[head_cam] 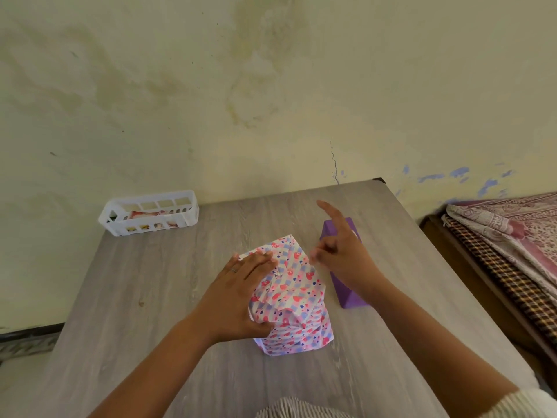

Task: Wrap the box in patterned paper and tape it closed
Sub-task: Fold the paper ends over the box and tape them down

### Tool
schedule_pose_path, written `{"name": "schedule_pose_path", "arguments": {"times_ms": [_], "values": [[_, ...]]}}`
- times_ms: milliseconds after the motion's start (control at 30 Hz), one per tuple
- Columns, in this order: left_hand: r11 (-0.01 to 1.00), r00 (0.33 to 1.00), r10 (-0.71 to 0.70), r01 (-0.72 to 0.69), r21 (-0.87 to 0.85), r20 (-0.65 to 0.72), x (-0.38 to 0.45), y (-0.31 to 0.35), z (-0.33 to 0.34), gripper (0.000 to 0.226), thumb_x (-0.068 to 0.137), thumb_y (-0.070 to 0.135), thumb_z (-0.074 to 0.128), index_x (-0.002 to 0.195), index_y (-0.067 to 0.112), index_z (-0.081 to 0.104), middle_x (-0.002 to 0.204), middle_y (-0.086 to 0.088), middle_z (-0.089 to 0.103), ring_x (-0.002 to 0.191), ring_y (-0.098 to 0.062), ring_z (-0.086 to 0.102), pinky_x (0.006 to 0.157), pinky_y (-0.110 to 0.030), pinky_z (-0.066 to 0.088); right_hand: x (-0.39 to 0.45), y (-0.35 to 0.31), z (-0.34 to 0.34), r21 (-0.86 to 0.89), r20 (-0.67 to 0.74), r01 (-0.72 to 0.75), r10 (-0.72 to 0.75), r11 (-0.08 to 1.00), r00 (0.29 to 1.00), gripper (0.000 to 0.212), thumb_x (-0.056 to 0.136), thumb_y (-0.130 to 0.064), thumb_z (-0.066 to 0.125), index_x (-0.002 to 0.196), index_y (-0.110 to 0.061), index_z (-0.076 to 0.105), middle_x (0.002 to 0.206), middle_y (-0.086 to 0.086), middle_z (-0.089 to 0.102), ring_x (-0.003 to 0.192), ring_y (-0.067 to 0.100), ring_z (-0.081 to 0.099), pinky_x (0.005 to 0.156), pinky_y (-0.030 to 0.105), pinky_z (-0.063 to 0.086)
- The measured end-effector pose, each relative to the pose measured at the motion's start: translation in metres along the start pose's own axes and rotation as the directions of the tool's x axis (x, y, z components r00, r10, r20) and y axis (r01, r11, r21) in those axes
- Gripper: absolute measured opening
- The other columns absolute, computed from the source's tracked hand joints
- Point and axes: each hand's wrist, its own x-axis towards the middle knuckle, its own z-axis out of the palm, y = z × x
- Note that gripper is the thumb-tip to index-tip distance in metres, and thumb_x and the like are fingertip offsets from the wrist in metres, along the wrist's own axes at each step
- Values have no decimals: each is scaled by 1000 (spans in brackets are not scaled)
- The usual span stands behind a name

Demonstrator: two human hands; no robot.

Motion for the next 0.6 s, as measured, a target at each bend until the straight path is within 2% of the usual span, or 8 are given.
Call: {"name": "schedule_pose_path", "arguments": {"times_ms": [133,267,400,467,600], "values": [[1000,1000,-5,5,15,-6,0,0,1,100,61,73,61,144,26,31,150,9,29,140,-7,20,118,-32,3,29,-14,19,-46,126,-40,46,998,991,82,84,-7,67,145,-35,21,68,8,70,62,15,65,67,23,54],[999,1000,-13,14,49,-16,0,2,1,100,61,74,59,143,26,30,150,6,31,140,-11,24,116,-38,6,49,-17,32,-280,164,-133,184,951,969,86,75,-16,77,142,-24,24,89,13,68,82,26,67,81,41,56],[997,1000,-28,28,66,1,0,4,2,101,61,73,57,145,28,25,153,8,24,142,-8,15,116,-34,0,54,-29,32,-507,123,-129,220,852,968,90,72,-31,80,138,-8,24,94,6,58,86,24,62,75,37,55],[996,999,-34,33,77,13,-1,5,1,102,61,73,55,147,28,22,155,9,20,143,-8,12,116,-31,-5,55,-32,30,-556,121,-145,252,818,960,91,71,-36,80,137,-5,25,96,7,57,86,22,61,71,34,53],[997,1000,-30,29,76,3,0,5,0,101,61,74,54,146,28,25,154,8,22,143,-10,16,116,-31,-3,56,-28,24,-571,115,-238,364,786,924,79,71,-46,77,126,-6,37,80,0,51,70,12,52,58,24,42]]}}
